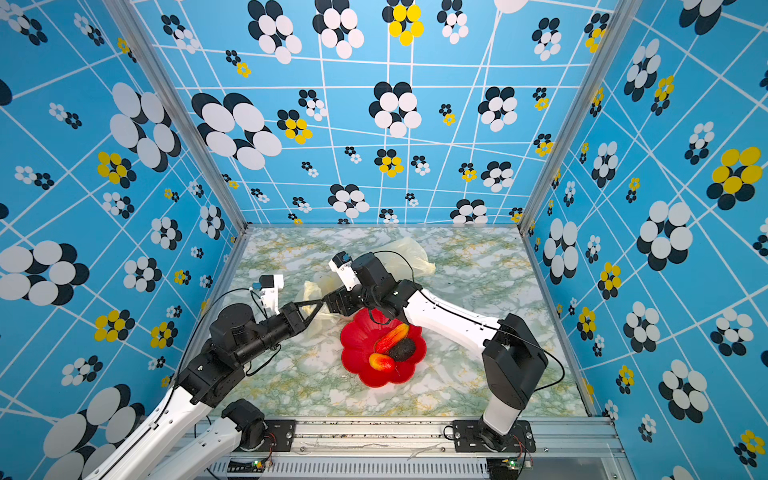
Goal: Place the fruits into the plastic bag
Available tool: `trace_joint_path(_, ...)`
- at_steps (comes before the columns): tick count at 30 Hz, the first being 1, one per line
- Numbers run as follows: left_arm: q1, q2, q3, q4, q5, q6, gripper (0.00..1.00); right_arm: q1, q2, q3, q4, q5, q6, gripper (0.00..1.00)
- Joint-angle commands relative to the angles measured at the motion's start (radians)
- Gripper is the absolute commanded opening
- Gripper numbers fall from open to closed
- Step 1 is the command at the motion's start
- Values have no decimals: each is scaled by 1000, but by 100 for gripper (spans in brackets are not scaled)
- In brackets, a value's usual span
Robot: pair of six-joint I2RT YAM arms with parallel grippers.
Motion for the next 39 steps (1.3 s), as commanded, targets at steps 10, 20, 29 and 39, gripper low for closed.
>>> trace_joint_path(10, 18, -27, -38, -26, -39, -16, 0, -8, -408, -311, 329, 407, -47, 99)
trace_joint_path(20, 21, -35, -38, -24, -35, -13, 0, -43, -502, -177, -112, 369, -9, 99)
trace_joint_path(29, 22, -37, -32, -18, -20, -13, 0, -97, -571, -6, -568, 296, 29, 99)
trace_joint_path(39, 23, -31, -11, -41, -18, 4, 0, -125, -442, 117, -988, 169, 32, 99)
